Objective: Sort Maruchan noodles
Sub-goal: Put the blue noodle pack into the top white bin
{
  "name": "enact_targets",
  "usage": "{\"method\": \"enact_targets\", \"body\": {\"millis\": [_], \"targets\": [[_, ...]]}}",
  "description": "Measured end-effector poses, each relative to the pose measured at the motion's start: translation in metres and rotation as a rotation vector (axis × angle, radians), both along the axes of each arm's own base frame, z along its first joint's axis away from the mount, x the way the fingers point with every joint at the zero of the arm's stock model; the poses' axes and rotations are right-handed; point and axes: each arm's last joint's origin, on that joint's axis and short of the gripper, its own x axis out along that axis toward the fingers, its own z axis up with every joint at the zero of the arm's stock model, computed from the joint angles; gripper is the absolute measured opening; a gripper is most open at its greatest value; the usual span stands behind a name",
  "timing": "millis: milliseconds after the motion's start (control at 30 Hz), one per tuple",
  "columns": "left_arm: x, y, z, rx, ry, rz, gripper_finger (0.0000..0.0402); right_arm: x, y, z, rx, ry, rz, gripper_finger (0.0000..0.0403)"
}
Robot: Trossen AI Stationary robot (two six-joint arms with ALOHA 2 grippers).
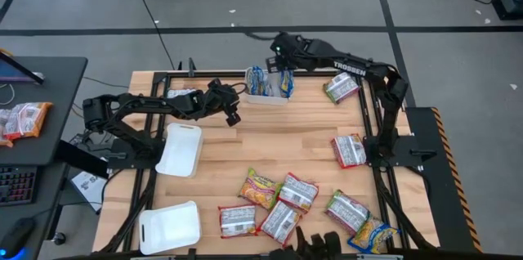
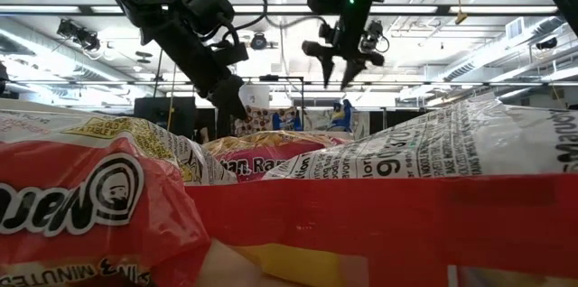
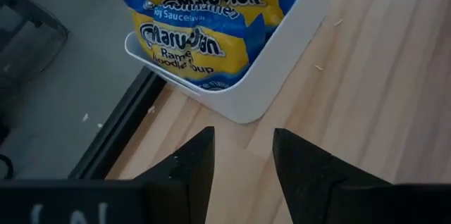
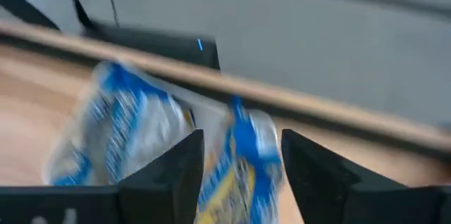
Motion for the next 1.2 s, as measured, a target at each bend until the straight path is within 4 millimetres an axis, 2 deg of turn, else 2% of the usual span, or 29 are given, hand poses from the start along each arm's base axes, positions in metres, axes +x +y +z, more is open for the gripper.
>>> {"method": "enact_targets", "body": {"millis": [133,267,433,567,800,1000,1200], "targets": [[0.002,-0.008,-0.002,-0.123,-0.052,-0.031,0.0151,0.0,-0.021,0.001,-0.069,-0.045,0.002,0.0204],[0.01,-0.032,-0.006,-0.219,-0.063,-0.157,0.0151,-0.006,-0.048,-0.019,-0.026,-0.01,0.004,0.0198],[0.028,-0.066,-0.006,-0.202,-0.135,-0.286,0.0151,-0.016,-0.072,-0.034,-0.009,0.031,-0.006,0.0196],[0.049,-0.08,-0.013,-0.172,-0.264,-0.355,0.0151,-0.022,-0.085,-0.038,0.022,-0.013,-0.002,0.0196],[0.079,-0.062,-0.041,-0.163,-0.265,-0.3,0.0151,-0.023,-0.097,-0.059,0.147,-0.08,-0.025,0.0195],[0.1,-0.043,-0.053,-0.141,-0.248,-0.258,0.0151,-0.011,-0.09,-0.07,0.19,-0.087,0.034,0.0189],[0.099,-0.024,-0.057,-0.116,-0.223,-0.181,0.0151,-0.005,-0.079,-0.067,0.198,-0.057,0.096,0.0184]]}}
